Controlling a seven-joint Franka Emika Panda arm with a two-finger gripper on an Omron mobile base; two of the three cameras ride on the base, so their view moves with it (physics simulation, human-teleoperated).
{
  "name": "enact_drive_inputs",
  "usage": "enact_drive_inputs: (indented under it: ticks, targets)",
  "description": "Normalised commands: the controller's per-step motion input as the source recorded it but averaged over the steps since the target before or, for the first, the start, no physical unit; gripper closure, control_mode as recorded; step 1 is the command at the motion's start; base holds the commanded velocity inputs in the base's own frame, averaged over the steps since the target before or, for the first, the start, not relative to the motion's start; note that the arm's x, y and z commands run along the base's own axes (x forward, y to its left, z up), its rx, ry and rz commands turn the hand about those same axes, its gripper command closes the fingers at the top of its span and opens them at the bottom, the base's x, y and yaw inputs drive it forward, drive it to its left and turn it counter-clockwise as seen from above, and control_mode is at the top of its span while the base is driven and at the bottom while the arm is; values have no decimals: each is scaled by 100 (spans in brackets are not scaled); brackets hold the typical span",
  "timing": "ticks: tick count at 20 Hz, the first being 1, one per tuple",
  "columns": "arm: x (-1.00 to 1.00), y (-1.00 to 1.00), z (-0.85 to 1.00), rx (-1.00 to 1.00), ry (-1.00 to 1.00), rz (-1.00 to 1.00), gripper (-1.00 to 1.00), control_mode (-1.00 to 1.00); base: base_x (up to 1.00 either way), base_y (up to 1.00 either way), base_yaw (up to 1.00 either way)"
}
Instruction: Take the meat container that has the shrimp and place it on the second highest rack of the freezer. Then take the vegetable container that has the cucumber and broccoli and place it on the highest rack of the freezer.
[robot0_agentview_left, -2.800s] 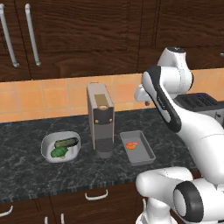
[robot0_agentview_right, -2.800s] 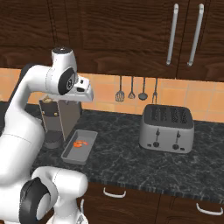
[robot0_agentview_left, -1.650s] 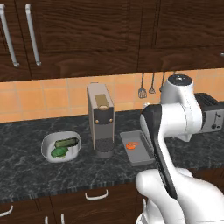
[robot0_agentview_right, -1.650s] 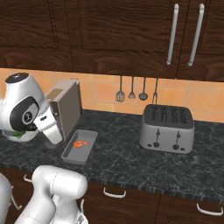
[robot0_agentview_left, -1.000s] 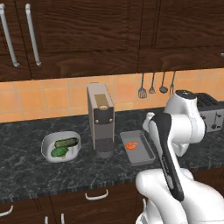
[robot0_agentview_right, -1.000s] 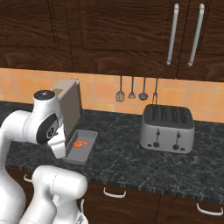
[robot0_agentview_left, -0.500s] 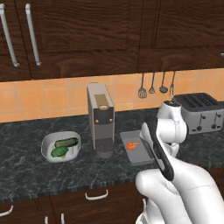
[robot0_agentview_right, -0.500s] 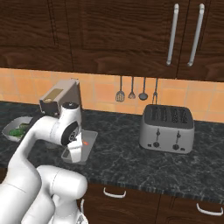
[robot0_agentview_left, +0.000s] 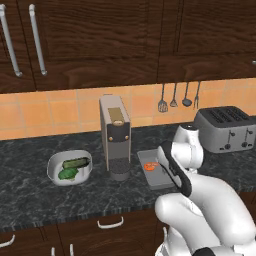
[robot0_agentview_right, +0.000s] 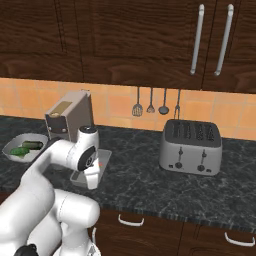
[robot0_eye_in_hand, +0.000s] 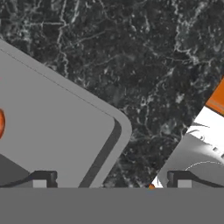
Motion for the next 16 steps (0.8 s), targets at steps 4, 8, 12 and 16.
enact_drive_inputs:
  ticks: [4, 8, 12, 16]
  targets:
    - [8, 11, -13, 0, 7, -15, -100, -100, 0, 0, 0]
    - [7, 1, -36, 0, 13, -6, -100, -100, 0, 0, 0]
    - [-12, 0, -47, 0, 7, 0, -100, -100, 0, 0, 0]
    - [0, 0, -38, 0, 1, 0, -100, -100, 0, 0, 0]
